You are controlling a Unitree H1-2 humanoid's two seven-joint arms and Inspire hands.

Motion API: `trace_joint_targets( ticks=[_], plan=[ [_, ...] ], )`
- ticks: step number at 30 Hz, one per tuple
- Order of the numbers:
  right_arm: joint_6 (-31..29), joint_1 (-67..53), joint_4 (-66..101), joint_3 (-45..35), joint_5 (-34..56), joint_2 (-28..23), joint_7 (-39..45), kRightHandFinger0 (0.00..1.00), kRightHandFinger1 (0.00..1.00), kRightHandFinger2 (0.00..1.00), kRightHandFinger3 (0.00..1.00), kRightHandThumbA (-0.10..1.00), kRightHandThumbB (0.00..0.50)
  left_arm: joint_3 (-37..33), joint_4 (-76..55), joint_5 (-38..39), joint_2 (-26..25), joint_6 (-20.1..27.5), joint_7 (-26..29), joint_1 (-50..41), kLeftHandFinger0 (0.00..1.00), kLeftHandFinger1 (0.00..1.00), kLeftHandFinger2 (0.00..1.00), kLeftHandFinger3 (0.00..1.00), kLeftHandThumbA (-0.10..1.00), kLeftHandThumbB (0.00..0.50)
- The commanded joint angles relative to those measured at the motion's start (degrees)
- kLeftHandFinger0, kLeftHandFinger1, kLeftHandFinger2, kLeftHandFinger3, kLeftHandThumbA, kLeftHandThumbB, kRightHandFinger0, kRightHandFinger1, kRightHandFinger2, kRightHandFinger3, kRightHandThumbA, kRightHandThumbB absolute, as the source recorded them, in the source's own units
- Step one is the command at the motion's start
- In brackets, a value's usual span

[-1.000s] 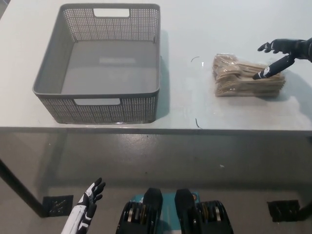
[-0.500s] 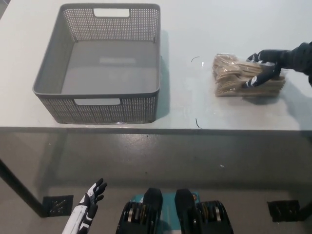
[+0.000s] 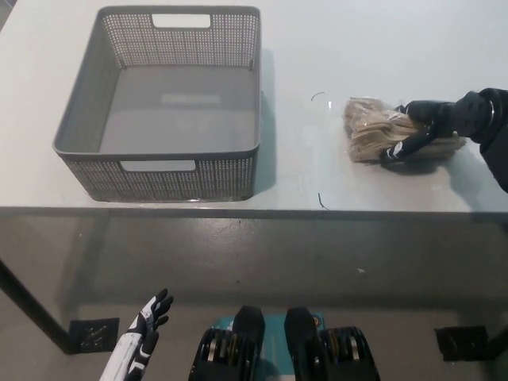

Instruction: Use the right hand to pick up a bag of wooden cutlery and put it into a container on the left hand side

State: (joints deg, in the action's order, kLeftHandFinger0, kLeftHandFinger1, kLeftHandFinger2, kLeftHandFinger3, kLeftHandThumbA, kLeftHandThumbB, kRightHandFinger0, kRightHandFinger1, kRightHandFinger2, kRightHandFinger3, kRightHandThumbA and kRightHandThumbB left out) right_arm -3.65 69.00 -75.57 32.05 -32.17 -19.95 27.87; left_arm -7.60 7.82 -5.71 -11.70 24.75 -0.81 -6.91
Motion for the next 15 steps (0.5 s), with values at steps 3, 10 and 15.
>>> trace_joint_targets(
  ticks=[3,10,15],
  plan=[
    [0.18,1.09,-2.99,-0.01,-0.06,1.70,-1.38,1.00,1.00,1.00,1.00,0.63,0.500,0.60,-1.59,-0.15,-0.43,2.18,0.42,0.81,1.00,1.00,1.00,1.00,1.00,0.128],
    [-0.10,0.13,-3.67,0.97,-2.10,1.96,-12.82,0.65,0.76,0.85,0.81,0.06,0.320,0.88,-1.36,0.10,-0.52,2.18,-0.03,1.45,1.00,1.00,1.00,1.00,1.00,0.142],
    [-5.88,-0.71,-2.70,-2.35,0.48,0.61,-25.55,0.00,0.46,0.83,0.87,-0.10,0.134,1.12,-1.18,0.00,-0.58,2.18,0.12,2.31,1.00,1.00,1.00,1.00,1.00,0.127]
  ],
)
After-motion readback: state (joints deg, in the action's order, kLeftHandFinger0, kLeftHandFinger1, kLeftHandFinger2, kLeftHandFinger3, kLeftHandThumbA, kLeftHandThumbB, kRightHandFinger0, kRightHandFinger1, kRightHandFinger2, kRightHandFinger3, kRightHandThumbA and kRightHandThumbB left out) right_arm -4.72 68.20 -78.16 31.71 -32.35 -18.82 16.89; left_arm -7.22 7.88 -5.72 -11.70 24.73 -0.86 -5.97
